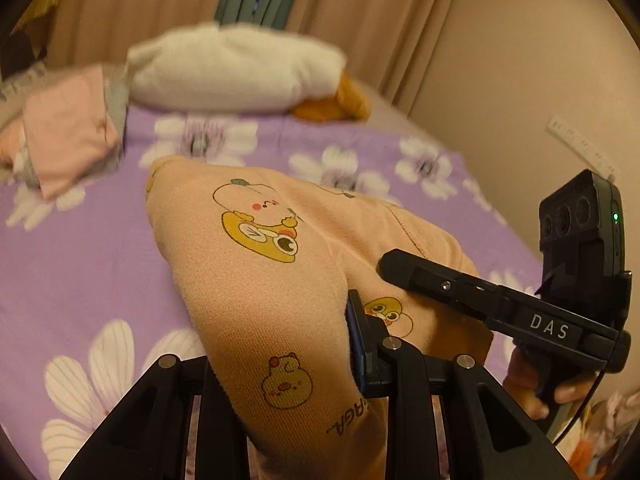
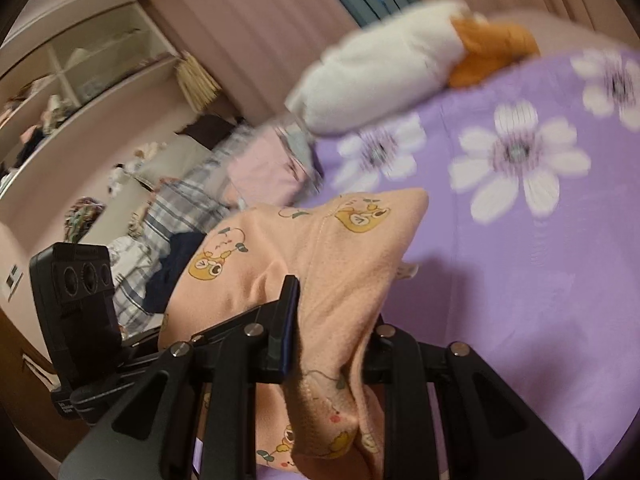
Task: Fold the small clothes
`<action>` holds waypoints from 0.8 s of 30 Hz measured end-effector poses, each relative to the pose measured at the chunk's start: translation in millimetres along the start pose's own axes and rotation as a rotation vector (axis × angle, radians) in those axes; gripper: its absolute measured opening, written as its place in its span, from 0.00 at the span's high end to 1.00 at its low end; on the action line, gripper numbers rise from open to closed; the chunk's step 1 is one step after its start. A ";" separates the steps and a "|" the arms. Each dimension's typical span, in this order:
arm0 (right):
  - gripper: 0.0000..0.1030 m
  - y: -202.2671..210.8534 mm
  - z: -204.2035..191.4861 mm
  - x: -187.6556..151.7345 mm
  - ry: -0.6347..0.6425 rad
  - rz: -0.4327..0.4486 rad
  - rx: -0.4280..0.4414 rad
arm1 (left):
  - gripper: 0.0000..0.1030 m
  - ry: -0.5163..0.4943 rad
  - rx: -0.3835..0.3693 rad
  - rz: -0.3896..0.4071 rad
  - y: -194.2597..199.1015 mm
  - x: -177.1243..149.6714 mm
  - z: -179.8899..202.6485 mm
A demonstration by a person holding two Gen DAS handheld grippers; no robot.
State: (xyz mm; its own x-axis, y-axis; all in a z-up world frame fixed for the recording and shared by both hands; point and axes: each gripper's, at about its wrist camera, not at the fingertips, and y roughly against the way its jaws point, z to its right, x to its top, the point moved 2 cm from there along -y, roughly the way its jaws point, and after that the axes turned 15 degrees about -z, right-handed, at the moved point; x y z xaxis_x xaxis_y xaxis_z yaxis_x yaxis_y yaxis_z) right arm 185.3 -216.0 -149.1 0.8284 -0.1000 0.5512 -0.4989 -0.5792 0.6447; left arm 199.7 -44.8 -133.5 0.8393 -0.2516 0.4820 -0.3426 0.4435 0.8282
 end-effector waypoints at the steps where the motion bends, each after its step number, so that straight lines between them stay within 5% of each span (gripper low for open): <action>1: 0.78 -10.1 7.8 -1.2 -0.020 -0.026 -0.010 | 0.74 0.019 -0.014 -0.032 -10.1 -1.6 -6.6; 7: 0.79 -68.4 49.6 -23.9 -0.150 -0.236 -0.074 | 0.71 0.174 -0.116 -0.280 -72.1 -32.8 -50.4; 15: 0.66 -59.2 55.7 -36.1 -0.167 -0.262 -0.138 | 0.58 0.240 -0.183 -0.298 -54.3 -48.5 -73.8; 20: 0.69 -39.0 57.8 -31.6 -0.192 -0.228 -0.184 | 0.53 0.274 -0.023 -0.270 -22.9 -53.8 -82.1; 22: 0.84 -26.1 50.1 -29.5 -0.158 -0.201 -0.237 | 0.53 0.265 0.070 -0.205 -2.1 -51.9 -77.1; 24: 0.84 -10.3 33.1 -26.8 -0.097 -0.165 -0.246 | 0.53 0.261 0.172 -0.142 16.6 -49.1 -70.2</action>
State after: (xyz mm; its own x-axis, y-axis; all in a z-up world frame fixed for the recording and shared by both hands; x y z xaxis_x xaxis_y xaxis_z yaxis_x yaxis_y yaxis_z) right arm 176.6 -234.2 -188.0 0.9177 -0.1049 0.3832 -0.3930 -0.3818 0.8365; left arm 182.4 35.3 -163.5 0.9557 -0.0620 0.2879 -0.2627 0.2624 0.9285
